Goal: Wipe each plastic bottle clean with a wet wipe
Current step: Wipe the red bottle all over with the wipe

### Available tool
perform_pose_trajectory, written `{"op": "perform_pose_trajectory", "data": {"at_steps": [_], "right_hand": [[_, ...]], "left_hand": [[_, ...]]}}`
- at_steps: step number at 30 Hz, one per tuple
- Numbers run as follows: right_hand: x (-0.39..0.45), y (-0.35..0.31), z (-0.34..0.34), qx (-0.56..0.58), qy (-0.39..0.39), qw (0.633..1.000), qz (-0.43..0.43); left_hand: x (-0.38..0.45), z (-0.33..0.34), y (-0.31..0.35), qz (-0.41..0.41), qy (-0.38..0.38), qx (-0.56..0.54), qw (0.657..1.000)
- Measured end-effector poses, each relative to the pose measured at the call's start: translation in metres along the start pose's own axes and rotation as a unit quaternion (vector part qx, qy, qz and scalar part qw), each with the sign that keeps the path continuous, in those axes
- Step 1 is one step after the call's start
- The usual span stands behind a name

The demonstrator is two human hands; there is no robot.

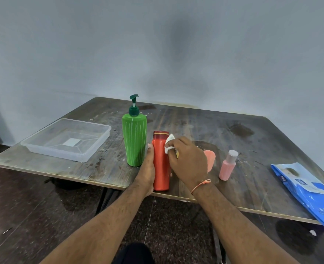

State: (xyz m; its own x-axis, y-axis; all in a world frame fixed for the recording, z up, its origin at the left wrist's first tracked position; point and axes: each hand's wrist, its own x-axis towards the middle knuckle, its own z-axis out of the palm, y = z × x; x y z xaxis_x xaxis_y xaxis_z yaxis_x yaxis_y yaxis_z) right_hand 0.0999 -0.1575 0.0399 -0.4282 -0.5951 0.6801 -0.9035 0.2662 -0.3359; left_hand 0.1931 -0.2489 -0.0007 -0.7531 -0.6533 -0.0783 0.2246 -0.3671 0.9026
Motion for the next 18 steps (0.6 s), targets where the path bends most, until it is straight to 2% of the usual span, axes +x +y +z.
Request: {"op": "perform_pose_trajectory", "data": {"at_steps": [5,10,14,16,18], "right_hand": [[-0.005,0.004,-0.005,0.031,-0.044,0.998,-0.034],[-0.001,0.008,-0.005,0.023,-0.016,1.000,0.013],[-0.004,0.009,-0.006,0.070,-0.050,0.996,-0.026],[-0.001,0.011,-0.009,0.055,-0.058,0.997,-0.016],[0.003,0.012,-0.010,0.028,-0.033,0.999,0.011]], "left_hand": [[0.000,-0.001,0.000,-0.008,0.002,-0.008,1.000],[0.000,-0.002,-0.001,-0.006,0.013,-0.002,1.000],[0.001,-0.001,-0.001,0.001,0.018,-0.019,1.000],[0.002,-0.002,-0.001,-0.004,0.023,-0.008,1.000],[0.000,-0.003,0.000,-0.008,0.022,0.008,1.000]]}}
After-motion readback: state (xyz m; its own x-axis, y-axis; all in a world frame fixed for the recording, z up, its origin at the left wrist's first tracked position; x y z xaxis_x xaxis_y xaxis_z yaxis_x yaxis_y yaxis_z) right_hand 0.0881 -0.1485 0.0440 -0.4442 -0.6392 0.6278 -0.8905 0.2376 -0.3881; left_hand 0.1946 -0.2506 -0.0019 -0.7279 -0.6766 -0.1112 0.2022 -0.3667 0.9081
